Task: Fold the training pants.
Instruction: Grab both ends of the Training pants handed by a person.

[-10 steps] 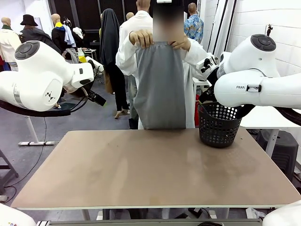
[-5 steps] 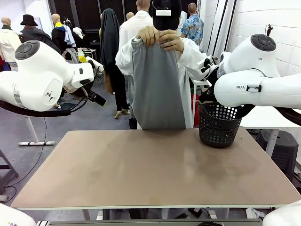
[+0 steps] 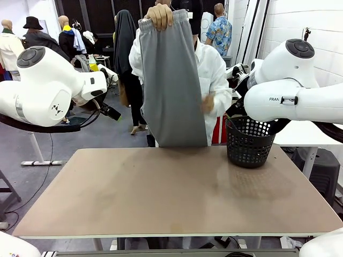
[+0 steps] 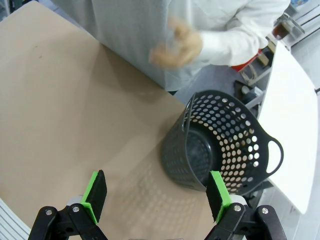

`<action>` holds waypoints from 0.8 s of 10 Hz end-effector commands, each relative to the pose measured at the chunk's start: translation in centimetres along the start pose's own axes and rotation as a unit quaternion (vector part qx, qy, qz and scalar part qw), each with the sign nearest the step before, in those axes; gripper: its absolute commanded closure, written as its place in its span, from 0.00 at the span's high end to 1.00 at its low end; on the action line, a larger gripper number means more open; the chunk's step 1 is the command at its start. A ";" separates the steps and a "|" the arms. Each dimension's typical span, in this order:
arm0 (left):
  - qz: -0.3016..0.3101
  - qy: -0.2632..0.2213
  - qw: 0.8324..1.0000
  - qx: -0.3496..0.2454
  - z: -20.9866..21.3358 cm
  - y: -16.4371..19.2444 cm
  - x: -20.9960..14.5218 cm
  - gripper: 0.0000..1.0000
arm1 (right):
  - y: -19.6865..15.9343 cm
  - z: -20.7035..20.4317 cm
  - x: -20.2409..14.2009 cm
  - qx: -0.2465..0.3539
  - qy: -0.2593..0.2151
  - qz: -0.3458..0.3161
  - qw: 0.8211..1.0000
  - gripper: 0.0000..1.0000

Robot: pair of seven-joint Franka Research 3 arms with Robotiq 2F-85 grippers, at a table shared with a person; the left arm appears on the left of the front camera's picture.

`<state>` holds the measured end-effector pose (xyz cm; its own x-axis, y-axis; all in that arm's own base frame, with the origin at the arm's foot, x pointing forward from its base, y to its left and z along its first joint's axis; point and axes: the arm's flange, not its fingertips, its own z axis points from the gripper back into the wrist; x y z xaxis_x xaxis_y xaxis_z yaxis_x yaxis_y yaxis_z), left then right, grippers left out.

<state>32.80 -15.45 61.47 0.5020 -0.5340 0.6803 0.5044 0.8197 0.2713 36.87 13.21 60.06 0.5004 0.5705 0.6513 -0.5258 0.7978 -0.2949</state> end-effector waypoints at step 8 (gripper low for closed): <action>-0.003 0.001 1.000 0.002 0.0 0.1 0.0 1.00 | 0.0 0.1 0.1 0.000 -0.001 0.001 1.000 1.00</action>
<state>32.80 -15.45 61.47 0.5020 -0.5340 0.6803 0.5044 0.8197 0.2713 36.87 13.21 60.06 0.5004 0.5705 0.6513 -0.5258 0.7978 -0.2949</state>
